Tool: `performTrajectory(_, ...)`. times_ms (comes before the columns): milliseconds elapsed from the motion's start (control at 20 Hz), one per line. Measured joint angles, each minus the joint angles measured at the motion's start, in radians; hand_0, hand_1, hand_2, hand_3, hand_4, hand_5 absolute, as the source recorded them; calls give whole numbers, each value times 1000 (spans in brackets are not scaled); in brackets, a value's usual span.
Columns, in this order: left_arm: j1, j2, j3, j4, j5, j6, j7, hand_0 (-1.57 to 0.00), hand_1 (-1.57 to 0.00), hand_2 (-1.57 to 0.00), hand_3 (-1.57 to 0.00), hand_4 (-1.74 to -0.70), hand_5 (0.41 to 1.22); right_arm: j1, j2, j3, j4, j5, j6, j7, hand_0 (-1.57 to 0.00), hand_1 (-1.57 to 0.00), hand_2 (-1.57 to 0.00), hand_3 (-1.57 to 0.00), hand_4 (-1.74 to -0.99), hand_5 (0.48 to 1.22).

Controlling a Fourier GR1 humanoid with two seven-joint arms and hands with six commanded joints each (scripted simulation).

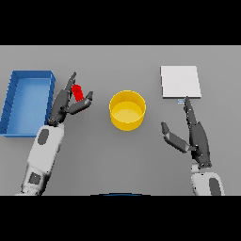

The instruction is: Pick up the red beaker and tilt it to pour out 1 green nut into yellow bowl. Pick up the yellow bowl and place it on the metallic measuring scale.

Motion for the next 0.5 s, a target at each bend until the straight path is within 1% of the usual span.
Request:
performTrajectory(50, -12, 3, 7, 16, 5, -5, -11, 1, 1, 1, 1, -1309, 688, 5, 1, 2, -7, 0, 0, 6, 1, 1, 1, 1, -1269, 640)
performTrajectory(150, -29, -12, 13, 45, 12, -4, -44, 1, 1, 1, 1, -1329, 695, 17, -1, 9, -17, 9, 2, -1, 1, 1, 1, 1, -1264, 640)
performTrajectory(200, -37, -16, 17, 53, 16, -4, -53, 1, 1, 1, 1, -1335, 698, 5, -1, 6, -16, 11, -2, 20, 1, 1, 1, 1, -1263, 640)
performTrajectory(250, -44, -18, 22, 66, 16, 1, -57, 1, 1, 0, 1, -1348, 704, 0, -5, 0, -12, 7, -3, 26, 1, 1, 1, 1, -1261, 641)
performTrajectory(300, -46, -18, 33, 67, 30, -1, -62, 1, -26, -67, -31, -1378, 724, 15, 2, 12, -15, 17, -3, 11, 1, 1, 1, 1, -1259, 642)
performTrajectory(350, -54, -19, 46, 85, 41, -1, -78, -119, -146, -182, -124, -1410, 750, 10, -5, 1, -11, 12, -7, 17, 1, 1, 1, 1, -1260, 642)
performTrajectory(400, -69, -30, 57, 101, 51, 5, -78, -285, -328, -364, -292, -1449, 783, 8, -11, -2, -18, 5, 1, 18, 1, 1, 1, 1, -1258, 644)
performTrajectory(450, -79, -44, 67, 121, 57, 19, -72, -441, -481, -523, -547, -1448, 871, 10, -10, 4, -20, 14, -1, 14, 1, 1, 1, 1, -1257, 645)
performTrajectory(500, -83, -49, 71, 131, 53, 38, -67, -662, -699, -733, -724, -1500, 941, 11, -13, -2, -18, 12, -4, 12, 1, 1, 1, 1, -1255, 644)
